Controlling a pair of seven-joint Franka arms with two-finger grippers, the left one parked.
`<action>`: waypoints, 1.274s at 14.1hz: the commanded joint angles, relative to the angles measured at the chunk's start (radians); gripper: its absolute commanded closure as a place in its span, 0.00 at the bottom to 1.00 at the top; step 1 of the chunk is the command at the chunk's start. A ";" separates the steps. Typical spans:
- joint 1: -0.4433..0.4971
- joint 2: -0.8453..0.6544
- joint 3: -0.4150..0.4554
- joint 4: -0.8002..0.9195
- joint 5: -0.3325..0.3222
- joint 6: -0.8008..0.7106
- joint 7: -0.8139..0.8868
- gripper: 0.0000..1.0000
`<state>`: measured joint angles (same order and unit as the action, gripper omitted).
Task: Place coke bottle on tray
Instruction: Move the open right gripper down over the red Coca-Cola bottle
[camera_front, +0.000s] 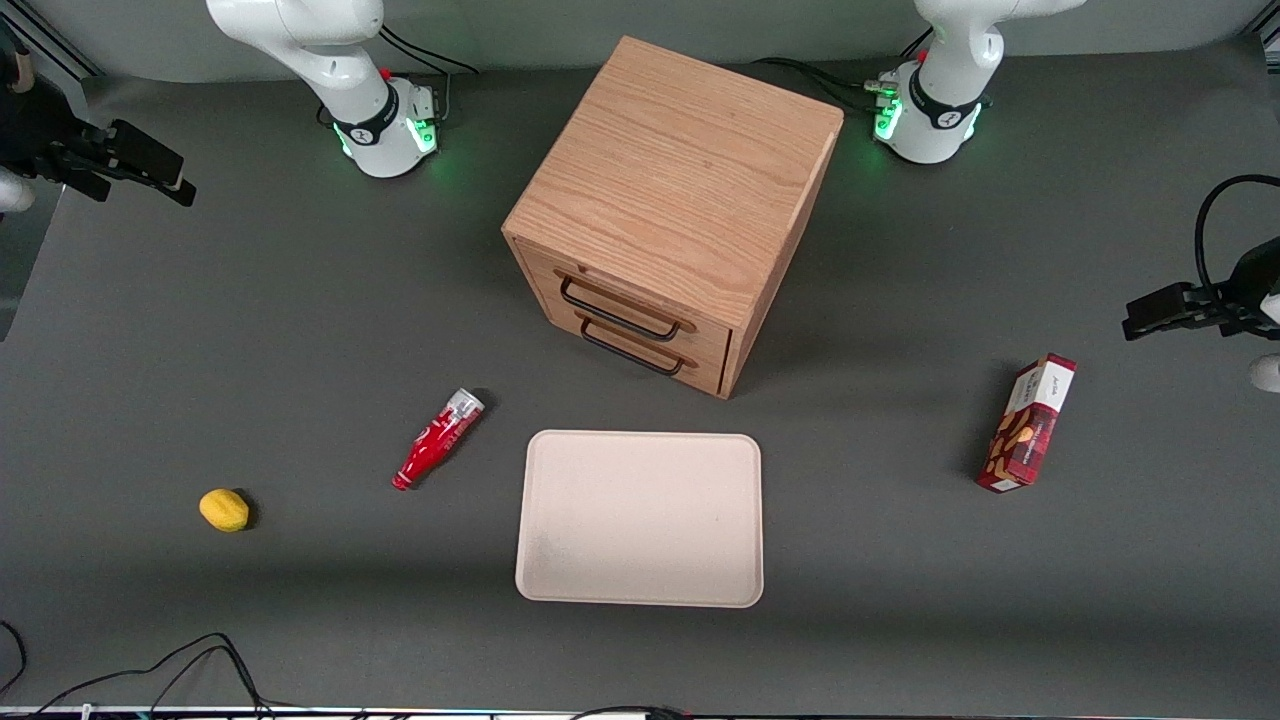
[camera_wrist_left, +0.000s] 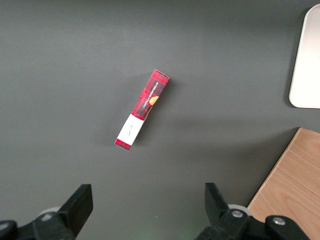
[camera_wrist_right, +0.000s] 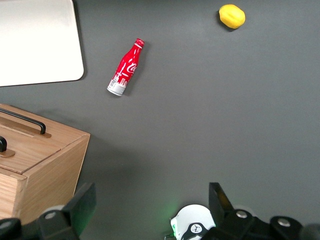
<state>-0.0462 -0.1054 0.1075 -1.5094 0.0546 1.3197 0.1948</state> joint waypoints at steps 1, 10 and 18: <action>0.006 0.096 0.014 -0.029 0.011 0.076 -0.015 0.00; 0.046 0.600 0.133 -0.121 -0.088 0.682 0.593 0.00; 0.048 0.748 0.136 -0.224 -0.107 0.940 0.683 0.00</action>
<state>-0.0024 0.6593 0.2398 -1.6824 -0.0326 2.2145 0.8312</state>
